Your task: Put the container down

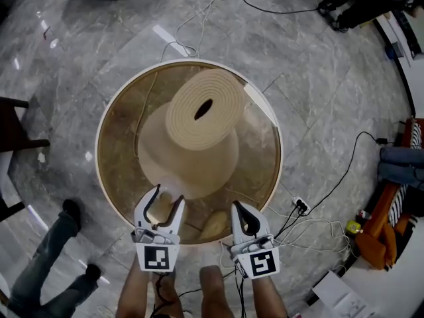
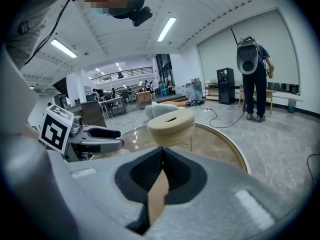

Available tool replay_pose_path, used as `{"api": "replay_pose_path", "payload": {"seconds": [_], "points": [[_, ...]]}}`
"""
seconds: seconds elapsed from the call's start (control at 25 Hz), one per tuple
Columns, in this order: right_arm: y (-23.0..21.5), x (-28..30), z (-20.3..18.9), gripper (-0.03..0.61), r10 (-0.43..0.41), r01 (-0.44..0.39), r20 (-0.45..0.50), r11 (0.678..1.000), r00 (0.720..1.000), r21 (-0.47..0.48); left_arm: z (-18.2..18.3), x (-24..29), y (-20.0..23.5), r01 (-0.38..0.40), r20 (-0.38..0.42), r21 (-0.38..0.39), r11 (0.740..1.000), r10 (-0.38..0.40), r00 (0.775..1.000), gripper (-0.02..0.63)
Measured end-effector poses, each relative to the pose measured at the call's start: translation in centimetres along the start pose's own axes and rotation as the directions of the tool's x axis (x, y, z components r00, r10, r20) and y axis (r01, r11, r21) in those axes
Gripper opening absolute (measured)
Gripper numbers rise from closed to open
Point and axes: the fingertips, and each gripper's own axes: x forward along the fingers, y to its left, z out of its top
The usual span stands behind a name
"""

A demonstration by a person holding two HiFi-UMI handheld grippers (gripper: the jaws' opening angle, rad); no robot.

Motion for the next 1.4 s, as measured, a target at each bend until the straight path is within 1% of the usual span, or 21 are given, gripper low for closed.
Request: {"api": "replay_pose_path", "payload": {"seconds": [0.08, 0.28, 0.4, 0.48, 0.64, 0.76, 1.0, 1.08, 1.16, 1.28, 1.32, 1.4], "points": [[-0.1, -0.8, 0.9, 0.0, 0.0, 0.0, 0.005, 1.0, 1.0, -0.009, 0.9, -0.6, 0.1, -0.013, -0.008, -0.042, 0.999, 0.013, 1.0, 0.239], [-0.5, -2.6, 4.7, 0.0, -0.007, 0.008, 0.042, 1.0, 0.999, -0.026, 5.5, -2.0, 0.5, -0.026, 0.035, -0.034, 0.999, 0.028, 0.999, 0.238], [-0.5, -3.7, 8.0, 0.0, -0.012, 0.015, 0.072, 0.999, 0.997, -0.042, 9.2, -2.8, 0.0, 0.002, 0.062, -0.008, 1.0, -0.001, 0.998, 0.238], [-0.3, -4.8, 10.5, 0.0, -0.011, 0.015, 0.086, 0.999, 0.996, -0.052, 12.2, -3.6, -0.4, 0.014, 0.086, -0.004, 1.0, -0.013, 0.996, 0.238], [0.1, -7.3, 16.5, 0.0, -0.015, 0.025, 0.129, 0.997, 0.991, -0.072, 19.2, -5.7, -0.8, 0.021, 0.15, -0.026, 0.999, -0.017, 0.989, 0.236], [0.0, -9.5, 21.2, 0.0, -0.031, 0.047, 0.182, 0.996, 0.983, -0.082, 24.5, -7.7, -0.9, 0.031, 0.184, -0.019, 0.999, -0.027, 0.983, 0.231], [-0.1, -13.9, 29.7, 0.0, -0.052, 0.077, 0.266, 0.993, 0.963, -0.086, 34.0, -11.8, -0.7, 0.03, 0.241, -0.005, 1.0, -0.028, 0.97, 0.184], [0.1, -15.3, 32.1, 0.0, -0.054, 0.082, 0.279, 0.992, 0.959, -0.092, 36.4, -13.3, -0.8, 0.041, 0.247, -0.008, 0.999, -0.038, 0.968, 0.175], [0.6, -16.7, 34.6, 0.0, -0.053, 0.083, 0.284, 0.992, 0.957, -0.097, 38.3, -15.0, -0.9, 0.043, 0.247, 0.01, 0.999, -0.045, 0.968, 0.17], [1.4, -18.8, 38.6, 0.0, -0.055, 0.09, 0.315, 0.991, 0.948, -0.099, 40.8, -17.2, -0.6, 0.031, 0.25, 0.096, 0.995, -0.054, 0.967, 0.138], [1.6, -19.5, 39.7, 0.0, -0.055, 0.093, 0.326, 0.99, 0.944, -0.102, 41.7, -18.1, -0.6, 0.029, 0.252, 0.099, 0.995, -0.053, 0.966, 0.132], [2.3, -21.0, 41.7, 0.0, -0.054, 0.096, 0.345, 0.99, 0.937, -0.107, 43.5, -19.9, -0.8, 0.025, 0.258, 0.081, 0.996, -0.045, 0.965, 0.12]]}}
